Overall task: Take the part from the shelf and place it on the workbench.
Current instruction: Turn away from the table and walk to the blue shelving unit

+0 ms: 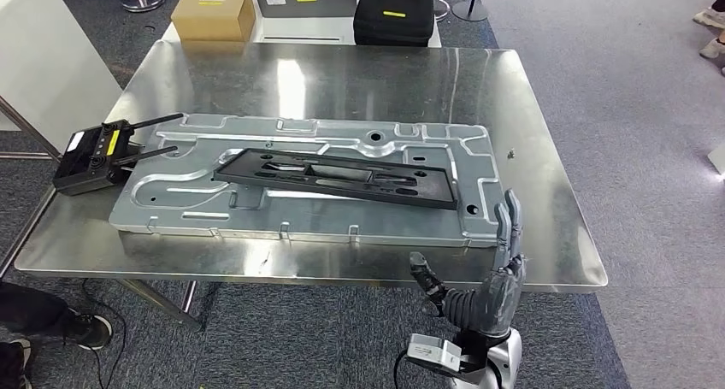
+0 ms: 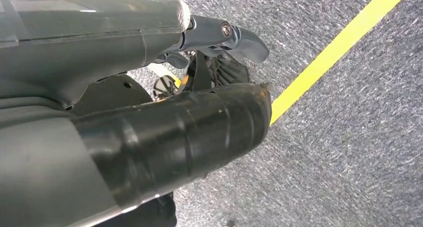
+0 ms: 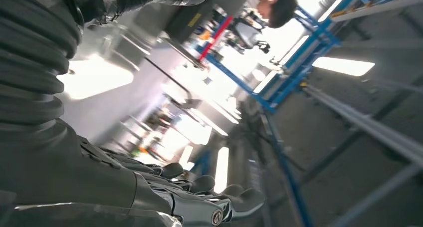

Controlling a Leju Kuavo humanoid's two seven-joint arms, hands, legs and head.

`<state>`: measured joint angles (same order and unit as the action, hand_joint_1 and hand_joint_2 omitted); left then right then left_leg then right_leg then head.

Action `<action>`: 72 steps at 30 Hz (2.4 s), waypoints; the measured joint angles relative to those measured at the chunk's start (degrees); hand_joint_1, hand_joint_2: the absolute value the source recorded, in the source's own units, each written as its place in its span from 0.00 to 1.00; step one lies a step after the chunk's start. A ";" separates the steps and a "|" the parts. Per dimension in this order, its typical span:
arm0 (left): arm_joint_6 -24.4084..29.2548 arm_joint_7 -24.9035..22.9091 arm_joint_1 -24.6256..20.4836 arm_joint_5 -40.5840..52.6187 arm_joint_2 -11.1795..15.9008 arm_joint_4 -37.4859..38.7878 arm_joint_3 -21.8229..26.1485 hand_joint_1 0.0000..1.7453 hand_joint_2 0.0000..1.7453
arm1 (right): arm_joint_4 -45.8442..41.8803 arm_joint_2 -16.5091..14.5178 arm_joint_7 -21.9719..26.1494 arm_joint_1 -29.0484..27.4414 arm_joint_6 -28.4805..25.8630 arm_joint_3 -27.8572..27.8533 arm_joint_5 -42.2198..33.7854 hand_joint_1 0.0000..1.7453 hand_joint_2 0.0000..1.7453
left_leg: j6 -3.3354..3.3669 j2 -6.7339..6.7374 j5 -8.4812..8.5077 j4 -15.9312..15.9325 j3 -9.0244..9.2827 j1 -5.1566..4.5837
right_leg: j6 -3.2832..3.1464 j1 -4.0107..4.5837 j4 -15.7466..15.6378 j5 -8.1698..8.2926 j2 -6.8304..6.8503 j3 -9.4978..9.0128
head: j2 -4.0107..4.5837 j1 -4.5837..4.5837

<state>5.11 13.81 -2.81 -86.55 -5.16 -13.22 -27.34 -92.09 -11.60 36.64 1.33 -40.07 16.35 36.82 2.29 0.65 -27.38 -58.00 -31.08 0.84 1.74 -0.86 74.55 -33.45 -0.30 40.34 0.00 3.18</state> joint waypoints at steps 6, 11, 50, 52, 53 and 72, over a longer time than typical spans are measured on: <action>-0.12 -0.04 -0.18 0.00 -0.22 0.00 0.37 0.00 0.00 | -1.00 0.05 0.14 -0.91 0.00 -1.11 -2.14 0.00 1.00 | -0.89 -0.05 0.13 -0.37 -0.32 -0.41 | -1.55 0.72 -15.36 5.59 -0.06 -8.22 | 0.00 -0.02; -0.11 -0.09 -0.24 0.00 -0.32 0.00 0.51 0.00 0.00 | -1.51 0.03 0.23 -1.49 0.01 -1.60 -3.03 0.00 1.00 | -2.46 -0.26 -3.37 -4.90 -2.30 -0.26 | -2.88 0.05 -16.69 6.87 0.19 -8.09 | 0.00 -0.08; 1.17 -0.31 0.33 -0.07 0.15 0.02 0.62 0.00 0.00 | -1.99 -1.01 0.45 -5.35 0.01 -7.86 -2.71 0.00 1.00 | -2.54 -0.31 -1.99 -2.68 0.41 -0.11 | -2.59 0.22 -15.57 6.93 0.51 -7.14 | 0.00 -0.15; 1.17 -0.31 0.30 -0.07 0.15 0.02 0.66 0.00 0.00 | -1.43 -1.23 0.43 -5.37 0.01 -8.79 -2.38 0.00 1.00 | -2.03 -0.38 -1.70 -0.34 1.23 -0.34 | -1.89 0.41 -15.35 7.14 0.49 -6.84 | 0.00 -0.13; 1.19 -0.32 0.35 -0.07 0.15 0.02 0.67 0.00 0.00 | -1.03 -1.34 0.43 -5.37 0.01 -9.38 -2.33 0.00 1.00 | -1.69 -0.42 -1.40 -0.30 1.05 -0.40 | -1.52 0.44 -15.41 7.34 0.47 -6.80 | 0.00 -0.12; 0.40 -0.21 0.43 -0.07 0.03 0.07 0.69 0.00 0.00 | 54.18 3.86 -5.27 5.88 0.64 -49.76 3.03 0.00 1.00 | -1.71 -0.43 -0.82 -3.60 -3.45 -0.74 | -2.78 0.08 -17.90 5.80 0.93 -10.63 | 0.00 -0.17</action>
<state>5.51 13.61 -2.38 -86.62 -5.13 -13.16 -26.64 -37.91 -7.74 31.37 7.22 -39.43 -33.41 39.85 0.58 0.22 -28.20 -61.60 -34.53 0.10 -1.04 -0.78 56.64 -27.65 0.63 29.71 0.00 3.01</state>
